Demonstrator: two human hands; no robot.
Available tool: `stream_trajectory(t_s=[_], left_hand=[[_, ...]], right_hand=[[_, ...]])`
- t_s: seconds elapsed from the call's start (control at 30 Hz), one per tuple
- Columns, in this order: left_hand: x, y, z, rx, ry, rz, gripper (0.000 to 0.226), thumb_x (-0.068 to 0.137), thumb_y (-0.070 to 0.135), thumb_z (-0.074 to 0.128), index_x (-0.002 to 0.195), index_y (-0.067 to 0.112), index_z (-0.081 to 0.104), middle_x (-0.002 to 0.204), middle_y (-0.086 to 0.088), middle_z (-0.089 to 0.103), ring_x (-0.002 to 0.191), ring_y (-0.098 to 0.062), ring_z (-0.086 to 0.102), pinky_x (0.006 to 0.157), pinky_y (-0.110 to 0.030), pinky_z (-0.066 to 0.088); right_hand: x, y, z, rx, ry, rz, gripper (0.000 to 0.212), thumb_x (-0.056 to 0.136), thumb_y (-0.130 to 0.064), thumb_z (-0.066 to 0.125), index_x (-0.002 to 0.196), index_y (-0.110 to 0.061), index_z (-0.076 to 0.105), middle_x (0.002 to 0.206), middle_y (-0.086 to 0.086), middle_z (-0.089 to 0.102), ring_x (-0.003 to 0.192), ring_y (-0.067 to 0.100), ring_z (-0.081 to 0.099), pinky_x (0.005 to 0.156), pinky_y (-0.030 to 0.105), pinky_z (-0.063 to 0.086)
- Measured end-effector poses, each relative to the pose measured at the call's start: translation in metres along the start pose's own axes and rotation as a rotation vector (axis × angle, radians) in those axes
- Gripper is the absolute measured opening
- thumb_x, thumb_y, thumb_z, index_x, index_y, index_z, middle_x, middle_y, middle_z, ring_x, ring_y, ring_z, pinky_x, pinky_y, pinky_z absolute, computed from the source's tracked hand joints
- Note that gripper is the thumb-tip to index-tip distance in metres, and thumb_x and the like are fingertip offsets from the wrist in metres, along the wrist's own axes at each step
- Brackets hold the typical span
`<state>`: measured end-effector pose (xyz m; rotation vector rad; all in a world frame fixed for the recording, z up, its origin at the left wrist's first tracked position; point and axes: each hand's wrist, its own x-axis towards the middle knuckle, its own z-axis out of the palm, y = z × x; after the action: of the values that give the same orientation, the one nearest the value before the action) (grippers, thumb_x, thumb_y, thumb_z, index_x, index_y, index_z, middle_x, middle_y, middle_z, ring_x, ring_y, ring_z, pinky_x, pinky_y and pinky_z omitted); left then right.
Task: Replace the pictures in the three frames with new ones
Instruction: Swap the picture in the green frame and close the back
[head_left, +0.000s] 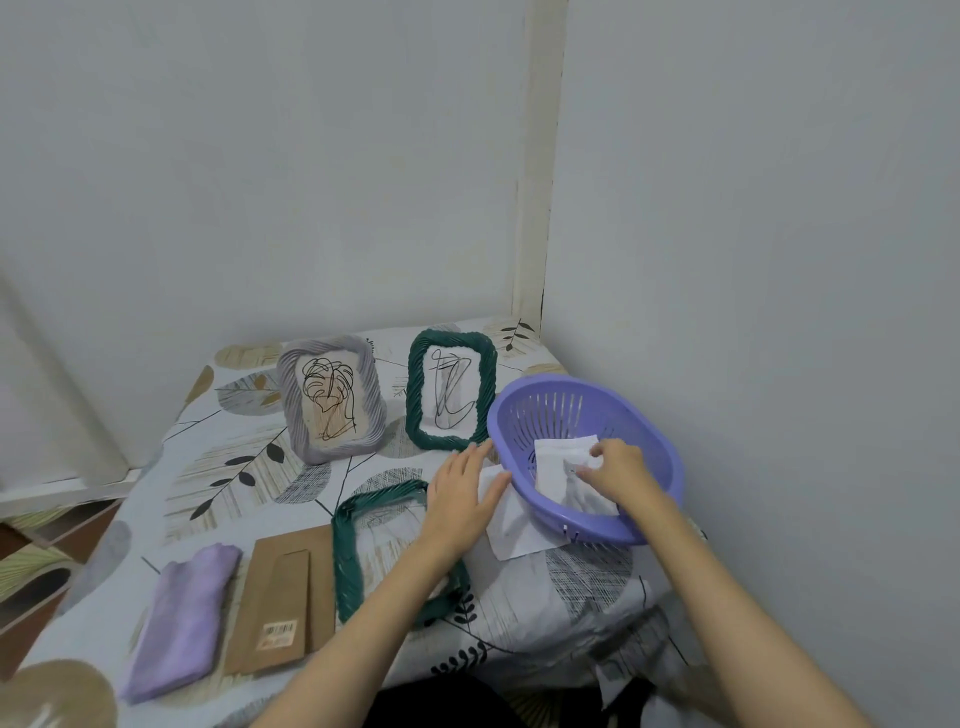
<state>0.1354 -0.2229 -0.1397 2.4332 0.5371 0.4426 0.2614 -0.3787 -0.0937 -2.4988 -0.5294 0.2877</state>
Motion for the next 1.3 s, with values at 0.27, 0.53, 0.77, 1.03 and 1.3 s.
stream_trajectory(t_s=[0.27, 0.53, 0.77, 1.03, 1.3], left_hand=[[-0.003, 0.014, -0.007, 0.065, -0.112, 0.038, 0.062, 0.081, 0.063, 0.049, 0.136, 0.038, 0.035, 0.153, 0.013, 0.022, 0.145, -0.015, 0.008, 0.116, -0.044, 0.009], [-0.003, 0.018, -0.01, 0.034, -0.157, 0.021, 0.063, 0.082, 0.061, 0.049, 0.137, 0.037, 0.033, 0.154, 0.011, 0.02, 0.144, -0.016, 0.009, 0.116, -0.045, 0.011], [-0.015, 0.048, -0.031, -0.718, -0.104, -0.142, 0.045, 0.096, 0.043, 0.034, 0.137, 0.025, 0.033, 0.142, -0.001, 0.041, 0.138, -0.018, 0.031, 0.109, -0.03, 0.025], [-0.033, 0.031, -0.079, -1.385, -0.047, -0.355, 0.047, 0.096, 0.032, 0.042, 0.141, 0.023, 0.031, 0.113, -0.005, 0.065, 0.097, -0.029, 0.063, 0.071, -0.042, 0.054], [-0.065, -0.024, -0.106, -1.26, 0.106, -0.299, 0.057, 0.086, -0.018, 0.037, 0.135, 0.011, 0.041, 0.136, -0.008, 0.045, 0.103, -0.022, 0.056, 0.066, -0.026, 0.057]], right_hand=[[0.018, 0.002, 0.009, -0.294, -0.245, 0.275, 0.067, 0.079, -0.011, 0.07, 0.135, 0.001, 0.034, 0.14, 0.018, 0.039, 0.12, 0.028, 0.053, 0.092, 0.032, 0.046], [0.01, 0.001, -0.003, -0.231, 0.059, 0.194, 0.026, 0.092, -0.005, 0.038, 0.113, 0.004, 0.052, 0.123, 0.022, 0.053, 0.112, 0.038, 0.054, 0.087, 0.04, 0.045], [-0.022, -0.036, 0.008, -0.026, 0.247, -0.296, 0.037, 0.089, -0.01, 0.048, 0.054, -0.021, 0.056, 0.092, 0.022, 0.061, 0.086, 0.037, 0.053, 0.065, 0.037, 0.036], [-0.076, -0.077, 0.035, -0.262, 0.011, -0.518, 0.084, 0.067, -0.07, 0.059, 0.141, -0.043, 0.027, 0.156, 0.004, -0.013, 0.142, 0.033, -0.009, 0.114, 0.054, 0.004], [-0.087, -0.092, 0.066, 0.313, -0.123, -0.457, 0.064, 0.079, -0.058, 0.058, 0.136, -0.036, 0.04, 0.157, 0.005, 0.004, 0.143, 0.027, 0.014, 0.114, 0.05, 0.023]])
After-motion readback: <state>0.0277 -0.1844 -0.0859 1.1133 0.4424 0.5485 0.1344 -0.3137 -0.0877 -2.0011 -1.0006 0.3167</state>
